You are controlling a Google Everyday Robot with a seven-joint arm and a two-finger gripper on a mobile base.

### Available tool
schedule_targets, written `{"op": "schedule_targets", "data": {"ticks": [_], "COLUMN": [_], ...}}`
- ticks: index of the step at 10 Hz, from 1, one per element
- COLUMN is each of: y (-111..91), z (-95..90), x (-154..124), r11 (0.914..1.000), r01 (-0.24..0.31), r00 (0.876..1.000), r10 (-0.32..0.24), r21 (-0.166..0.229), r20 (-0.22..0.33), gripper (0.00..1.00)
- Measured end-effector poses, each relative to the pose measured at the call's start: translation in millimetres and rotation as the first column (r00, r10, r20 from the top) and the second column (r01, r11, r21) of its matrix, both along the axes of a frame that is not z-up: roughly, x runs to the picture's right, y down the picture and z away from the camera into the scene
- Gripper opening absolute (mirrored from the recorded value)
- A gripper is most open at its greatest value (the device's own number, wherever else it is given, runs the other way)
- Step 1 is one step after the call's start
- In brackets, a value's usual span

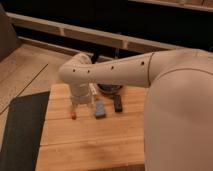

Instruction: Push the eraser across the table

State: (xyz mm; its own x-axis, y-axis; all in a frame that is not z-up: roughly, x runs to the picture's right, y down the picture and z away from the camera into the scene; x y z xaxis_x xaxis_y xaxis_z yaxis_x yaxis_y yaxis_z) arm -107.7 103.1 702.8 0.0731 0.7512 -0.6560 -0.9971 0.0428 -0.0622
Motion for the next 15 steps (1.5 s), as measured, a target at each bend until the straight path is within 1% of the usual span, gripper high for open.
{"op": "schedule_targets", "data": {"ticks": [7, 8, 9, 10, 11, 12, 13, 14, 15], "y": [-0.3, -3.3, -14.6, -28.8, -54.7, -69.0, -81.6, -91.2, -91.7], "z": [0.2, 1.0, 5.1, 8.4, 9.3, 7.3, 4.2, 0.4, 0.4], "x": [0.0, -0.4, -3.2, -6.2, -7.0, -2.3, 3.5, 5.5, 5.0], "r11": [1.0, 0.9999, 0.9983, 0.9933, 0.976, 0.9616, 0.9465, 0.9324, 0.931], "r01": [0.001, 0.004, 0.008, 0.021, 0.034, 0.03, 0.022, 0.016, 0.016], "r00": [1.0, 1.0, 1.0, 0.999, 0.993, 0.989, 0.985, 0.981, 0.98], "r10": [-0.001, -0.004, -0.009, -0.027, -0.057, -0.067, -0.075, -0.084, -0.087], "r21": [0.002, 0.013, 0.058, 0.114, 0.215, 0.273, 0.322, 0.361, 0.365], "r20": [0.0, 0.002, 0.017, 0.045, 0.1, 0.13, 0.153, 0.175, 0.178], "gripper": [0.65, 0.65, 0.65, 0.65, 0.65, 0.65, 0.65, 0.65, 0.65]}}
